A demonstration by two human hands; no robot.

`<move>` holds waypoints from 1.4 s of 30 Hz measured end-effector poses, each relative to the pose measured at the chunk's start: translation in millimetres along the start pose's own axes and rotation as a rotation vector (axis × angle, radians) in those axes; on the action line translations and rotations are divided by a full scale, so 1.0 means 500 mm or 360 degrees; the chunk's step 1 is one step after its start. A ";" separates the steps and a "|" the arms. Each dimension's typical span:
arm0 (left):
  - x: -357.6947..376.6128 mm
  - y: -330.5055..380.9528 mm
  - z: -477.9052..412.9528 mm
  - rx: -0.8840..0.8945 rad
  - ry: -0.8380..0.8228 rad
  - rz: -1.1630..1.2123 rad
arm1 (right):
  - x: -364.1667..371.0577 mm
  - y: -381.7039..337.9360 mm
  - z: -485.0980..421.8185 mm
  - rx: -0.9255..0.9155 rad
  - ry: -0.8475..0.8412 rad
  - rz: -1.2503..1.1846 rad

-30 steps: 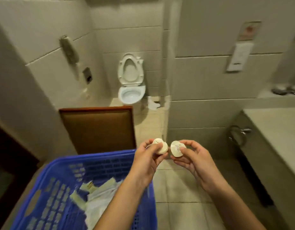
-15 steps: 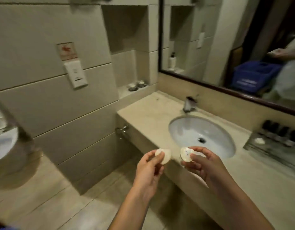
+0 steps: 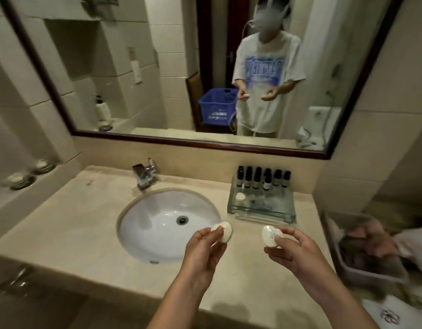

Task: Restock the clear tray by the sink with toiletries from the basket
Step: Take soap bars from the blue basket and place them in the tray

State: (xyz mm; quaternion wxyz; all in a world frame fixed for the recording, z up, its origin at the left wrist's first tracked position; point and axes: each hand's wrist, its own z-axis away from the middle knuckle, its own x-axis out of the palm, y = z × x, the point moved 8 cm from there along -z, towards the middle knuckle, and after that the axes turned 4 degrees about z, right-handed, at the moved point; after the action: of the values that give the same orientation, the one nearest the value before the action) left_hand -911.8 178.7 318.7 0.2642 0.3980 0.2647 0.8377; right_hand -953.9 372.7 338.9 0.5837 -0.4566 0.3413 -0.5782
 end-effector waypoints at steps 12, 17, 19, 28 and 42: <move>0.073 0.051 -0.425 -0.0259 0.0015 -0.0384 | -0.048 0.030 -0.286 0.0223 0.0492 -0.0060; 0.078 0.030 -0.582 -0.0349 0.0092 -0.0500 | -0.031 0.082 -0.423 0.0383 0.0577 -0.0081; 0.091 0.009 -0.630 -0.0380 0.0100 -0.0548 | -0.036 0.099 -0.479 0.0442 0.0632 -0.0100; 0.155 -0.029 -0.775 -0.0263 0.0311 -0.0539 | -0.067 0.122 -0.709 0.0476 0.0703 0.0082; 0.180 -0.023 -0.838 0.0120 0.0396 -0.1350 | -0.059 0.169 -0.808 0.0523 0.0687 0.0234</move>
State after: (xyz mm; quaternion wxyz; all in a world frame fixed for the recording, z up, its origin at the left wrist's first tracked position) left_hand -1296.3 148.0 131.0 0.5359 0.1598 0.4648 0.6865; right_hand -1300.5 338.7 114.9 0.6041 -0.1962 0.3916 -0.6657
